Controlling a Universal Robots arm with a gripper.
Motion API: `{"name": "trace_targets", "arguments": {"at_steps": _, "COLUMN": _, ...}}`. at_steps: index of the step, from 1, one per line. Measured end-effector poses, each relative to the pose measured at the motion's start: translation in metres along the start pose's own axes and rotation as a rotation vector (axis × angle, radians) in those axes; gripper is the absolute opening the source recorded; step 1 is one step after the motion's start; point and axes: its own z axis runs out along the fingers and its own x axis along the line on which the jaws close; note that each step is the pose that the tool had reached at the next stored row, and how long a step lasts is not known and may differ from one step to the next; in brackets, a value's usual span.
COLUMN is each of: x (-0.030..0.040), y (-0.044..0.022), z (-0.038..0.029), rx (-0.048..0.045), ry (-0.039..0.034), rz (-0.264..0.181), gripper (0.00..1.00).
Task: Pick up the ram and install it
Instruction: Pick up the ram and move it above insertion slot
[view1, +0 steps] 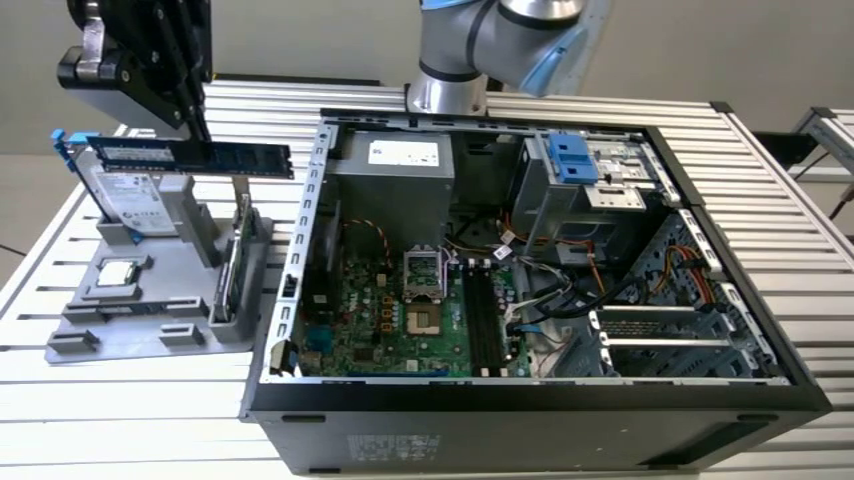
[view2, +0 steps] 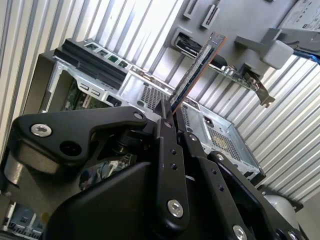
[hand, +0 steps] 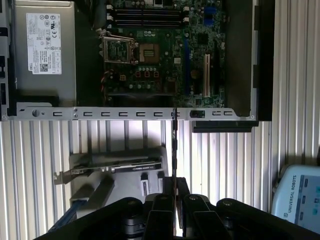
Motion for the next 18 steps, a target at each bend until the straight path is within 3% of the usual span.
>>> {"name": "trace_targets", "arguments": {"at_steps": 7, "x": 0.0003, "y": 0.0121, "z": -0.0007, "rx": 0.0, "ry": 0.0, "rz": 0.0, "gripper": 0.0}}
{"name": "trace_targets", "arguments": {"at_steps": 18, "x": 0.0007, "y": 0.0235, "z": -0.0019, "rx": 0.0, "ry": 0.0001, "rz": 0.0, "gripper": 0.0}}
